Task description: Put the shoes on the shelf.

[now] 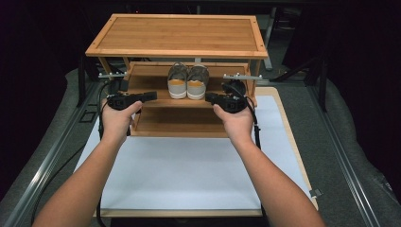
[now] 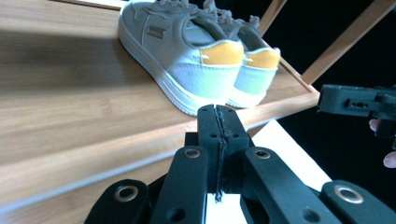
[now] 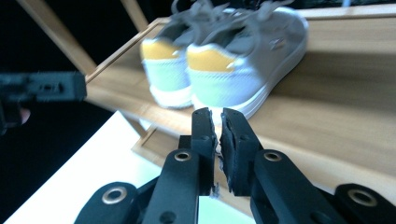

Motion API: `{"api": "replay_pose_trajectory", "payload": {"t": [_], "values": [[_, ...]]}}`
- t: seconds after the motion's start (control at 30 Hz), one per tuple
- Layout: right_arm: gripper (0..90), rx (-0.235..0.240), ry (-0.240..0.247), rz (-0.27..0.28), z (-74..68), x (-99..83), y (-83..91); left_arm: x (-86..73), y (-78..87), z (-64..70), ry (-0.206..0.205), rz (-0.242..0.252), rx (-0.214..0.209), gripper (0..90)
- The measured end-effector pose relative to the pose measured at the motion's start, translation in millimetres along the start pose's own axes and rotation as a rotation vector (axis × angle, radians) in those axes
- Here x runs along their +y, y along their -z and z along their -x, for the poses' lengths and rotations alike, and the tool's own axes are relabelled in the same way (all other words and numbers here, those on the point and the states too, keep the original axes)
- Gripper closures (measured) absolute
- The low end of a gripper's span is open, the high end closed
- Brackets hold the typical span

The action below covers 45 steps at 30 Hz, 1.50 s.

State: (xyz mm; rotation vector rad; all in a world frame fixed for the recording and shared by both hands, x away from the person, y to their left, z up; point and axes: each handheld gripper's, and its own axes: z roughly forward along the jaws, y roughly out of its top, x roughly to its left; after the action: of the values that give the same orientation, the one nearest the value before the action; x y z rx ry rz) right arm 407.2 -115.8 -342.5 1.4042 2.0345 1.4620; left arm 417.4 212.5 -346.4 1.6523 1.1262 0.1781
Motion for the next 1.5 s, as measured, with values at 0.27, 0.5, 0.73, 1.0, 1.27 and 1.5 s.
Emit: {"api": "replay_pose_trajectory", "payload": {"t": [0.27, 0.5, 0.73, 1.0, 1.27, 1.5], "values": [[84.0, 0.03, 0.049, -0.018, -6.3, -25.3, 11.4, -21.5, 19.5, 3.5, -0.049, -0.008, -0.037, 89.4], [84.3, 0.04, 0.049, -0.023, -4.6, -46.9, 18.5, -44.0, 29.3, 7.4, -0.074, -0.024, -0.078, 89.4], [84.5, 0.034, 0.032, -0.046, 2.3, -71.4, 28.8, -68.7, 38.0, 5.4, -0.086, -0.039, -0.08, 89.4], [84.1, 0.033, 0.003, -0.069, 12.9, -111.8, 33.6, -109.7, 37.6, -6.6, -0.098, -0.065, -0.054, 89.2], [84.6, 0.008, -0.039, -0.081, 26.2, -154.2, 29.5, -153.0, 38.4, -22.2, -0.056, -0.068, -0.037, 89.2], [84.3, -0.016, -0.035, -0.065, 27.8, -184.5, 30.0, -184.8, 35.1, -35.9, -0.027, -0.101, -0.038, 87.4]]}}
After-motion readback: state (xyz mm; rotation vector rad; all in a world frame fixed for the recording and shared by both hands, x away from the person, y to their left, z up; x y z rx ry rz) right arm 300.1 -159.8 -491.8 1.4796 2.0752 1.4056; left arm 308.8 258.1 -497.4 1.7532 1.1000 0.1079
